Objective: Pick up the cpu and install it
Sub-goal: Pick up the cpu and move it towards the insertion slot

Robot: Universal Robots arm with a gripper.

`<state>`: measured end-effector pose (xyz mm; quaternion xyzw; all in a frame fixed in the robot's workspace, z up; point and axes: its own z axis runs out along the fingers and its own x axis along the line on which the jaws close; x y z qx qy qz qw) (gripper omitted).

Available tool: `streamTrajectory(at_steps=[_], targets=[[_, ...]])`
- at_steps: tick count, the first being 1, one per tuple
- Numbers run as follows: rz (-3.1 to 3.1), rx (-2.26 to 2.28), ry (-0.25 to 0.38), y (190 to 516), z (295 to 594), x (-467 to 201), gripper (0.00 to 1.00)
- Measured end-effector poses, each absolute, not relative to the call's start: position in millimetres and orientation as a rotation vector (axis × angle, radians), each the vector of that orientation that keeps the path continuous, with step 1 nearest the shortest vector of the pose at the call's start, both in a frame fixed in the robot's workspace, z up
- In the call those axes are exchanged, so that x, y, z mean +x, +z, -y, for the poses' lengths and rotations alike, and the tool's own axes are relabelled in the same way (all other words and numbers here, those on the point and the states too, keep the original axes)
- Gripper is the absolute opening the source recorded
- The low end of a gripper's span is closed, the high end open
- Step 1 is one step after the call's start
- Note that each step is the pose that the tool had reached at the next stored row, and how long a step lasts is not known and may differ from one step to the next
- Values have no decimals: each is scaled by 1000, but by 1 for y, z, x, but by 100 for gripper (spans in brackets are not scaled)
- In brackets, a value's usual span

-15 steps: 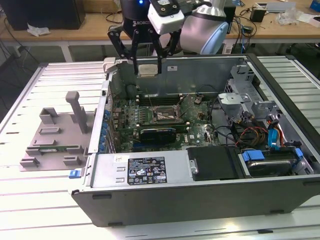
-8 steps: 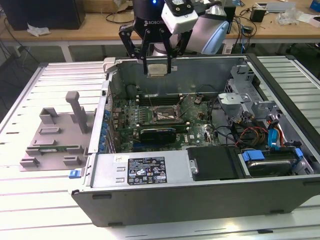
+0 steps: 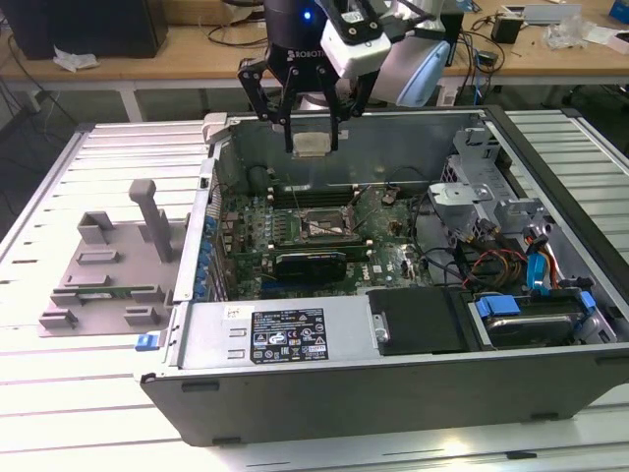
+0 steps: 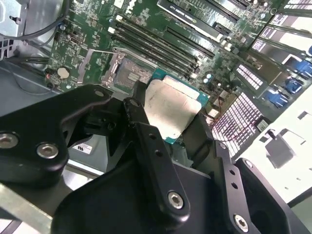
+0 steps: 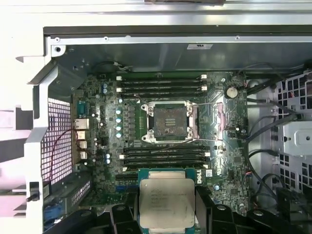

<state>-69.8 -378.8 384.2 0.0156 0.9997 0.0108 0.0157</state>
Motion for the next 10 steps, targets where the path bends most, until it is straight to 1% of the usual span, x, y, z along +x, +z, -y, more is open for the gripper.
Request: streamTrajectory(at_steps=[10], targets=[[-3121, 49, 34, 363, 376, -62, 55]])
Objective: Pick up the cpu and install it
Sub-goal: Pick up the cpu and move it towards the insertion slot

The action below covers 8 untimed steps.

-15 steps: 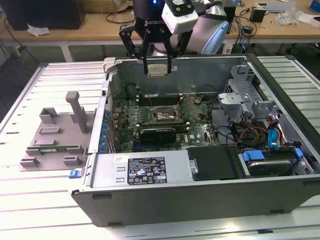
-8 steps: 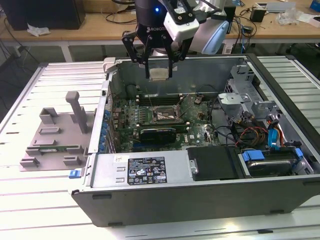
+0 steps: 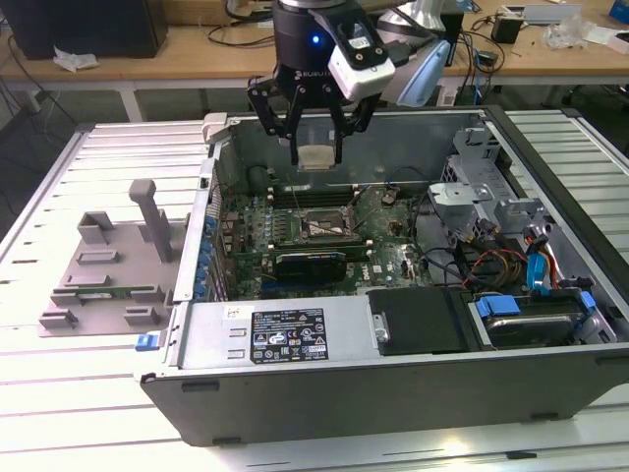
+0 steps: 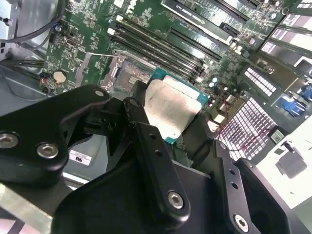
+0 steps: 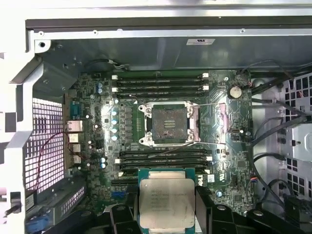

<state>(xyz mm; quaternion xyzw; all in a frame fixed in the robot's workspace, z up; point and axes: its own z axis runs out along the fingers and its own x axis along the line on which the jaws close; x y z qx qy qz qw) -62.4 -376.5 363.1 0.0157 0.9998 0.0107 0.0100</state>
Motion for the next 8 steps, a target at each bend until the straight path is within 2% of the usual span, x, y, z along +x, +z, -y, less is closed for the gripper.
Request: streamTrajectory(at_steps=[8], targets=[[-3121, 38, 34, 345, 376, -61, 55]])
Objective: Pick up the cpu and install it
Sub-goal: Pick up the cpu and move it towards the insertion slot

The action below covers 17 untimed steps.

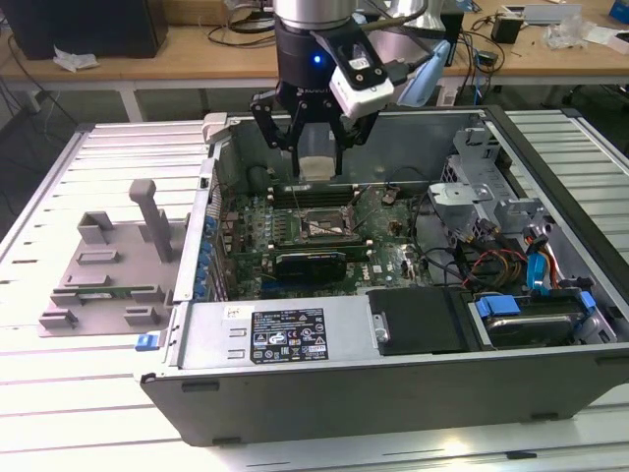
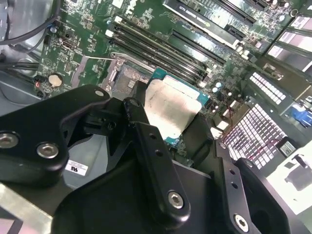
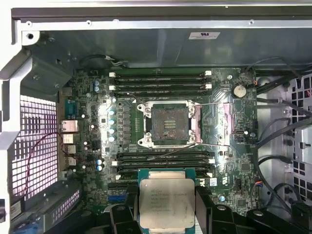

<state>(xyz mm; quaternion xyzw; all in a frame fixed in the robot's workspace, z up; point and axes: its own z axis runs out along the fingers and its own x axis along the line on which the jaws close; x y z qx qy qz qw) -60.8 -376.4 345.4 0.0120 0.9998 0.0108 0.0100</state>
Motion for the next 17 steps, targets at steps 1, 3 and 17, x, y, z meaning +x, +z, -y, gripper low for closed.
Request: streamTrajectory(at_steps=[1, 3, 17], targets=[[-3121, 34, 34, 342, 376, -60, 55], [-3120, 29, 34, 339, 376, -60, 55], [-3114, -9, 34, 317, 370, -53, 55]])
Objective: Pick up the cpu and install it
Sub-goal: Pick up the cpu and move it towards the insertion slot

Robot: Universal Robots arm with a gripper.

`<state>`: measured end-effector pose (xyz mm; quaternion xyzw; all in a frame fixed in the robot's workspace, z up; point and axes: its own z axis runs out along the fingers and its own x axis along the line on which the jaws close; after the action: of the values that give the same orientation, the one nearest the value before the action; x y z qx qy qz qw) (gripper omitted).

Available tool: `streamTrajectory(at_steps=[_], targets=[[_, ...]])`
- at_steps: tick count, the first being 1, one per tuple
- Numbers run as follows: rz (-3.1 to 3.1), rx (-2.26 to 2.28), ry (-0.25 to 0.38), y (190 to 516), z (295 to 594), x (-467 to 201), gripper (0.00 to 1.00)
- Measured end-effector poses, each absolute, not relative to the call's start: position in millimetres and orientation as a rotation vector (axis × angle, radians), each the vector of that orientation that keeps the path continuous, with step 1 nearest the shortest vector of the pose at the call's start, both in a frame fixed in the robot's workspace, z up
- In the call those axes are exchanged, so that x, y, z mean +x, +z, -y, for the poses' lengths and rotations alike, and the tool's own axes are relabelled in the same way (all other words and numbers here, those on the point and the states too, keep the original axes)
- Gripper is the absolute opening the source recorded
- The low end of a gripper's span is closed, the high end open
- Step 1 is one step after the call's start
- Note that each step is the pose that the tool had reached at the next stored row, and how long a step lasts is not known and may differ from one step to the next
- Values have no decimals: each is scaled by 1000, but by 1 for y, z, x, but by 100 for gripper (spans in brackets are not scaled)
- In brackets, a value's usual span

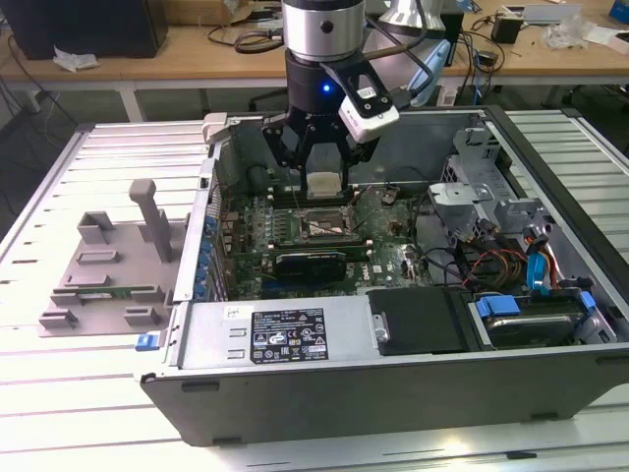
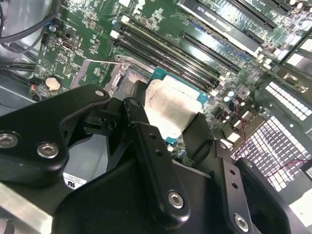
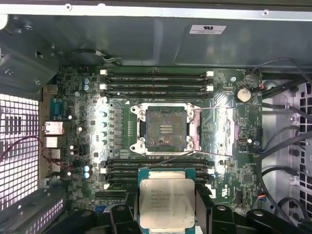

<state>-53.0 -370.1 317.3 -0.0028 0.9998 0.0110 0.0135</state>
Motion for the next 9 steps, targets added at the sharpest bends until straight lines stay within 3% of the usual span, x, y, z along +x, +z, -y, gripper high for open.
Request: streamTrajectory(at_steps=[9], targets=[[-3114, -18, 34, 304, 360, -53, 55]])
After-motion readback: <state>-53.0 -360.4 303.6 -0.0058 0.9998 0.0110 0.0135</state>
